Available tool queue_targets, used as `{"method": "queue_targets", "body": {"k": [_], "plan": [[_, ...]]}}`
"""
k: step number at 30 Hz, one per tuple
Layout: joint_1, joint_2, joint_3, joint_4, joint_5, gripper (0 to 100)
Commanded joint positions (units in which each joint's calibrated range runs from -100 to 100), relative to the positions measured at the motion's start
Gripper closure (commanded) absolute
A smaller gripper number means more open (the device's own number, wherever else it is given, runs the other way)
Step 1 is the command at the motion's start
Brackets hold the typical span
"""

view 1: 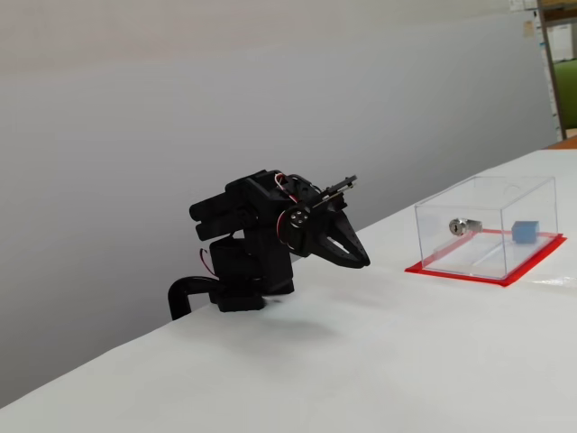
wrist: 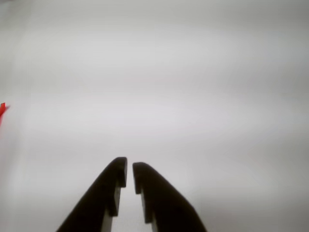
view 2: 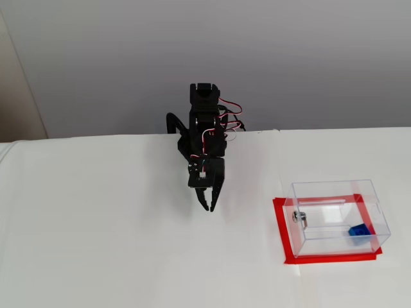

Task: Pick the blue lego brick and place it into the transparent box

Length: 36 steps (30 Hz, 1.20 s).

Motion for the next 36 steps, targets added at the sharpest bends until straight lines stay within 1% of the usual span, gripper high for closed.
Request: {"method": "queue_targets", "body": {"k": [1,4,8,13,36], "plan": [[0.42,-0.59,1.48,-1.47,2.29,99],[1.45,-0.59,1.48,-1.21,3.86,99],[3.38,-0.59,1.48,0.62,4.38,99],[3.16,-0.68,1.48,7.06,4.27,99],[3.67,-0.51,1.30,7.14,4.06,99]]}}
